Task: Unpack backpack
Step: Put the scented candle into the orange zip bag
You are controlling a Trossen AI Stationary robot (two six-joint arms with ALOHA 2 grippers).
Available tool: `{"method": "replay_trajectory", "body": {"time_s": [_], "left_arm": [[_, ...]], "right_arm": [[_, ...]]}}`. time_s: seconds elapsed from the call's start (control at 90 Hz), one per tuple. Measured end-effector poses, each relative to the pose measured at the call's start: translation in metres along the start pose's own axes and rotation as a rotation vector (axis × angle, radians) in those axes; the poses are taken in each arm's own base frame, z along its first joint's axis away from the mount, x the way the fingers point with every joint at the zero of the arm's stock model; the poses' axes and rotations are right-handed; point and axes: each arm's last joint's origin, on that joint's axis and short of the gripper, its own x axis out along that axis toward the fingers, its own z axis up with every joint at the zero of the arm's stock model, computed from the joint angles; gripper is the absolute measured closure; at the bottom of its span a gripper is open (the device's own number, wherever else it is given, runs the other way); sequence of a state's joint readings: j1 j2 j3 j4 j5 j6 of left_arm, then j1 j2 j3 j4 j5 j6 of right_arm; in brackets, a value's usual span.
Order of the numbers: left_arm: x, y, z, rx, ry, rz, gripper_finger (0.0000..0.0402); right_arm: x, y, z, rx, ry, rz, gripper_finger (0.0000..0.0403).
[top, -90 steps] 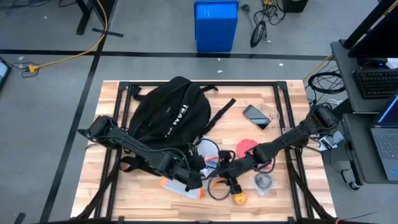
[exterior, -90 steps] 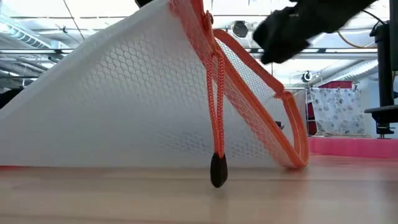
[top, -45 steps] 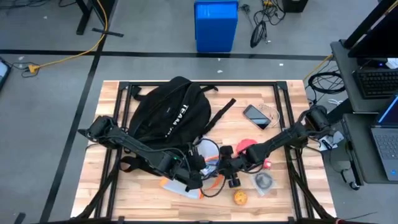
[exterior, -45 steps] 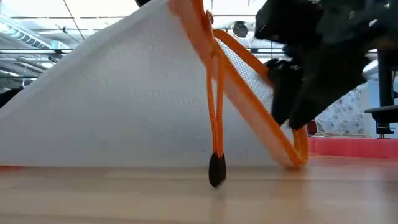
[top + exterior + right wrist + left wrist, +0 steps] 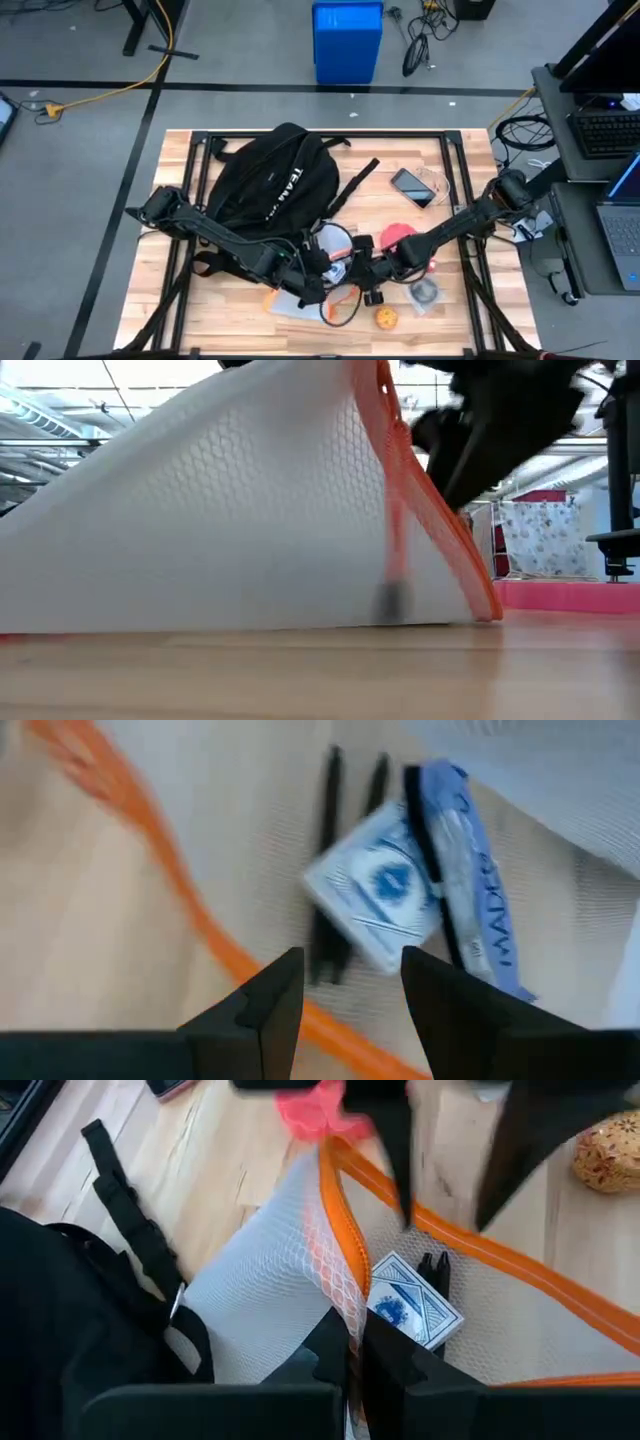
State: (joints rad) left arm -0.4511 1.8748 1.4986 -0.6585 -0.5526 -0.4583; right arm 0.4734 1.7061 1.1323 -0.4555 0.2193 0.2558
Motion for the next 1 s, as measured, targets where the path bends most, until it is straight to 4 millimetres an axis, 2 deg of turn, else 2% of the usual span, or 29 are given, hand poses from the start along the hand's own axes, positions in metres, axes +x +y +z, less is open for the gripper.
{"method": "replay_trajectory", "body": {"time_s": [0.156,0.267,0.411,0.556,0.711,0.811,1.0], "left_arm": [[0.000,0.000,0.000,0.000,0.001,0.000,0.0402],[0.000,0.000,0.000,-0.004,0.002,0.001,0.0402],[0.000,0.000,-0.001,-0.005,0.003,0.001,0.0402],[-0.001,-0.001,-0.001,-0.003,0.004,-0.003,0.0402],[-0.001,-0.001,-0.001,-0.003,0.004,-0.003,0.0402],[-0.001,-0.001,-0.001,-0.003,0.004,-0.003,0.0402],[-0.001,-0.001,-0.001,-0.003,0.005,-0.004,0.0402]], "right_arm": [[-0.025,0.029,0.016,0.044,-0.041,0.065,0.0247],[-0.032,0.050,0.013,0.168,-0.052,0.117,0.0246],[-0.040,0.071,-0.008,0.237,0.055,0.103,0.0227],[-0.050,0.088,-0.031,0.300,0.139,0.026,0.0188],[-0.065,0.115,-0.051,0.321,0.107,0.006,0.0146],[-0.069,0.125,-0.063,0.324,0.063,-0.065,0.0124],[-0.060,0.148,-0.090,0.296,-0.042,-0.204,0.0082]]}}
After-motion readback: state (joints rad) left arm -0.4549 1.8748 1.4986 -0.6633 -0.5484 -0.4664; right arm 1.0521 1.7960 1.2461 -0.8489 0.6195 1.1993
